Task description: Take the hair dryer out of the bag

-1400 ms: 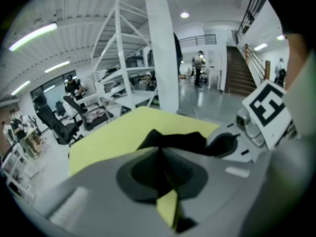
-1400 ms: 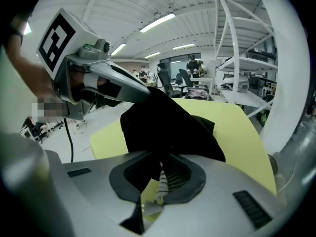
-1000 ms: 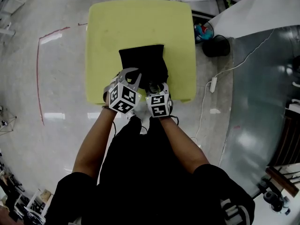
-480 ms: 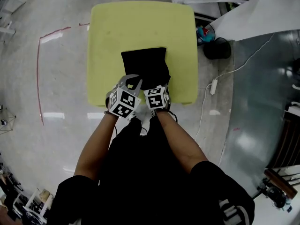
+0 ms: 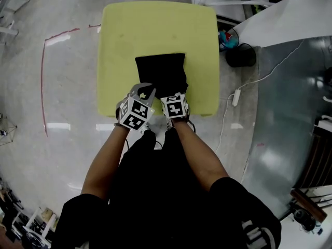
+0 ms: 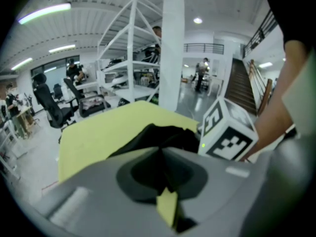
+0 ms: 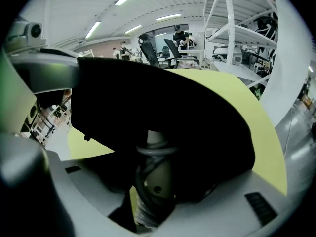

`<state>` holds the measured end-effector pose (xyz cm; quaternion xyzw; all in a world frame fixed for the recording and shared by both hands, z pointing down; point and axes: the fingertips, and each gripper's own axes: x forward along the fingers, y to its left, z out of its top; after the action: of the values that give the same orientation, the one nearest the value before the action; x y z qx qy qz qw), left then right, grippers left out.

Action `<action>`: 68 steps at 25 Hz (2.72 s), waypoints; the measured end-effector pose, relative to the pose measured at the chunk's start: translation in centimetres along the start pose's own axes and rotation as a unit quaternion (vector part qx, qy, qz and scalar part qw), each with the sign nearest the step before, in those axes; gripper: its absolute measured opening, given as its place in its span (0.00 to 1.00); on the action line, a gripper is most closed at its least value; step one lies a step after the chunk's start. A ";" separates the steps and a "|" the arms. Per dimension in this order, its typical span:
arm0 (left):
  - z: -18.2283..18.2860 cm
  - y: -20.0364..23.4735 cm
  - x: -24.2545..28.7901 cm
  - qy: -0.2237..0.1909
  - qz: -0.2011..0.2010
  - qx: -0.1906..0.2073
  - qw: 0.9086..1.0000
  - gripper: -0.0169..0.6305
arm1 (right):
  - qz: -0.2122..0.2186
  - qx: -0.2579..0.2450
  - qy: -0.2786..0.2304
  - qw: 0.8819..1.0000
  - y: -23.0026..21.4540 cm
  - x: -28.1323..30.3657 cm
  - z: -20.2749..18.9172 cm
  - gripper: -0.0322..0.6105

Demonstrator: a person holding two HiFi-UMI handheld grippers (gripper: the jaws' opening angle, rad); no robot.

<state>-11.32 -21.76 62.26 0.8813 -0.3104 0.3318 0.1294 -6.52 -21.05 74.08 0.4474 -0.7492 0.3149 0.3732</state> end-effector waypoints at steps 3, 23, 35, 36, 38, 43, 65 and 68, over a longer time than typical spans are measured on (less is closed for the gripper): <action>0.2 0.6 -0.6 -0.003 0.012 0.000 1.000 0.06 | 0.027 0.021 -0.006 0.999 0.1 -0.5 0.1 0.36; 0.1 5.1 -2.3 0.003 0.117 -0.021 0.993 0.06 | 0.247 0.128 -0.046 0.960 1.0 -6.8 0.3 0.35; 2.2 5.5 -2.4 -0.011 0.126 -0.021 0.992 0.06 | 0.338 0.051 -0.035 0.939 2.1 -10.3 -1.6 0.35; 2.1 5.5 -2.4 -0.009 0.124 -0.023 0.992 0.06 | 0.352 0.057 -0.040 0.934 2.1 -10.6 -1.5 0.35; 1.7 5.5 -2.3 0.000 0.126 -0.028 0.992 0.06 | 0.378 0.073 -0.051 0.922 2.2 -11.4 -1.3 0.35; 1.3 5.7 -2.5 0.011 0.136 -0.041 0.990 0.06 | 0.448 0.078 -0.069 0.888 3.2 -13.6 -1.5 0.35; 1.7 -2.9 -1.8 -0.027 0.084 -0.060 0.994 0.16 | 0.447 0.124 -0.313 0.829 1.9 -26.8 8.7 0.35; 1.7 -4.0 -2.6 -0.038 0.077 -0.083 0.993 0.37 | 0.407 0.123 -0.342 0.838 0.5 -27.5 10.4 0.35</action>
<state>-9.47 -18.25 59.19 0.8533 -0.4082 0.2797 0.1643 -1.06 -17.29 45.41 0.2235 -0.8990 0.3545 -0.1270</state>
